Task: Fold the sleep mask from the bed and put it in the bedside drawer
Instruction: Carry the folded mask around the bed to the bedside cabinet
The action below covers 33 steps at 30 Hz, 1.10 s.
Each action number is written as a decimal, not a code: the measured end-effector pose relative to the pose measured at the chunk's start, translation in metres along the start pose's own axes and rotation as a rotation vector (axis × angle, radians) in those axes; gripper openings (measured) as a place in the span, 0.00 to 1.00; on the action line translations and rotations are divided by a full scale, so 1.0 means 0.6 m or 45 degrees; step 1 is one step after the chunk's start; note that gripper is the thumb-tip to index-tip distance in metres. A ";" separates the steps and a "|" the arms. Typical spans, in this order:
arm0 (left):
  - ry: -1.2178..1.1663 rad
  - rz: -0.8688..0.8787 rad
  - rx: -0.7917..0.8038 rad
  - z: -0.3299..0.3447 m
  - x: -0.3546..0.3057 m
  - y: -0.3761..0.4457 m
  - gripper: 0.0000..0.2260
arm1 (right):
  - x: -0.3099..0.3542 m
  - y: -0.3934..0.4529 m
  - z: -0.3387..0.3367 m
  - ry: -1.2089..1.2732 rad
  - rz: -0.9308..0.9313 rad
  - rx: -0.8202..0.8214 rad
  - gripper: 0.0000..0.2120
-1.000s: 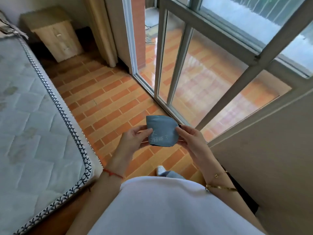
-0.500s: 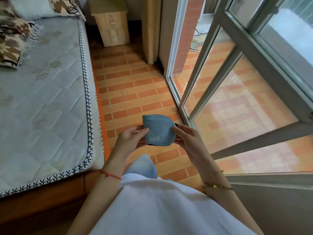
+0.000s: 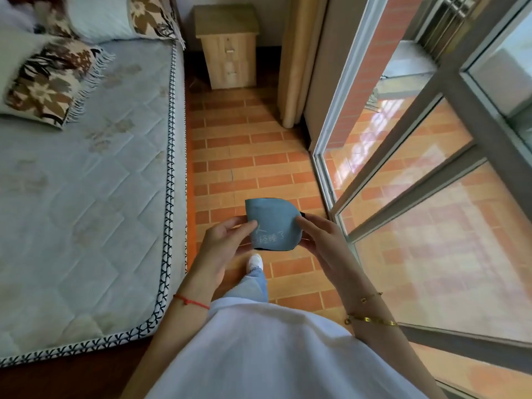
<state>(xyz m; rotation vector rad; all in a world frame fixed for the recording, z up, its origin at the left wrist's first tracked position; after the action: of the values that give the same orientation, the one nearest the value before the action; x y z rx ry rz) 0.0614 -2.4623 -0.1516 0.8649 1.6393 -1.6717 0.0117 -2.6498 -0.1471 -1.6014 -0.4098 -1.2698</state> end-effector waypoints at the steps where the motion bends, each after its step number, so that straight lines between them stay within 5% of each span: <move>1: -0.002 0.003 -0.003 0.001 -0.020 0.024 0.09 | 0.016 0.024 0.015 -0.002 -0.006 0.005 0.05; 16: 0.067 0.057 0.020 0.049 -0.236 0.304 0.11 | 0.184 0.299 0.147 0.015 -0.016 0.041 0.06; 33: -0.030 0.083 -0.082 0.244 -0.479 0.642 0.10 | 0.434 0.715 0.201 -0.038 -0.070 0.140 0.10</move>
<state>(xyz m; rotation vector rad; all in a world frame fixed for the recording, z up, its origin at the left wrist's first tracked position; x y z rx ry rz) 0.5383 -2.6190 -0.1413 0.8549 1.6229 -1.5706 0.5011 -2.8131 -0.1235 -1.5269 -0.5367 -1.2443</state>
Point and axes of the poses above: each hand's wrist, its own y-axis towards the middle knuckle, its own z-axis out of the palm, x = y × z, the point moved 4 cm from there along y, towards the middle knuckle, and after that the axes turned 11 degrees about -x, right-handed, at the moved point
